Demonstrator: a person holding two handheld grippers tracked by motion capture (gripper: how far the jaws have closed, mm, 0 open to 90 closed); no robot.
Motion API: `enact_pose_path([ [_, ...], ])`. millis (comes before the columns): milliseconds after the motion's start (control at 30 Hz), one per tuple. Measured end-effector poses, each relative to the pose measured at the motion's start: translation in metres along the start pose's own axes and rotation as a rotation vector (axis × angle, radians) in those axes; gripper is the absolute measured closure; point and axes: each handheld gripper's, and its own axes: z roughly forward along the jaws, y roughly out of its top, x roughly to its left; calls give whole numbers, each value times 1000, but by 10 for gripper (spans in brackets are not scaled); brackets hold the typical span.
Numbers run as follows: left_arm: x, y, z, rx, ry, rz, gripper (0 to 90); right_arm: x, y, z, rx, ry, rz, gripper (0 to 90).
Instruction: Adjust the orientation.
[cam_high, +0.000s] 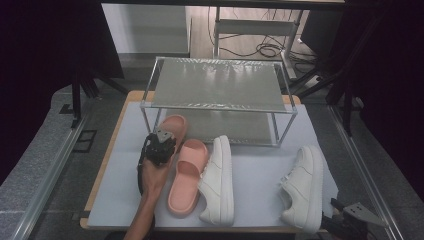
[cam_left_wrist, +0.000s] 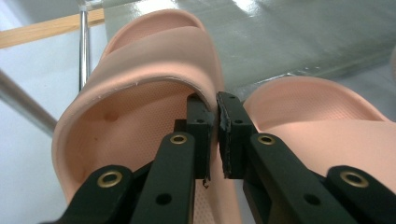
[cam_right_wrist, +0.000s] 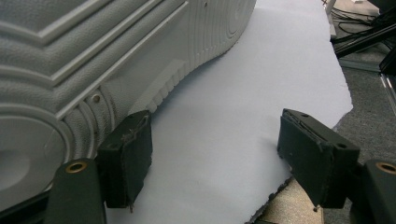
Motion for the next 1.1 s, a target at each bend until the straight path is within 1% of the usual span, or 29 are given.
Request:
enact_pose_path([
  [133,1,0,1,0,-17,-10,821,0,0,0,-1,0,1,269],
  [167,1,1,-1,-2,-24,-9,791,0,0,0,-1,0,0,269],
  [267,1,0,-9,-9,-35,-7,754,0,0,0,-1,-1,0,268],
  [333,3,-2,-15,-15,-51,-18,741,0,0,0,-1,-1,1,269],
  [500,10,-13,-31,-23,-69,-49,736,0,0,0,-2,-2,1,268],
  [567,13,-18,-36,-25,-76,-60,741,0,0,0,-2,-2,1,268],
  [733,19,-30,-52,-24,-91,-68,787,0,0,0,-4,-3,1,268],
  [933,21,-43,-69,-13,-105,-48,886,0,0,0,-4,-4,0,268],
  [967,21,-43,-69,-13,-105,-48,892,0,0,0,-4,-4,0,268],
  [1000,22,-48,-74,-7,-108,-46,894,0,0,0,-4,-3,1,268],
  [1100,23,-56,-82,-1,-111,-51,896,0,0,0,-4,-4,1,268],
])
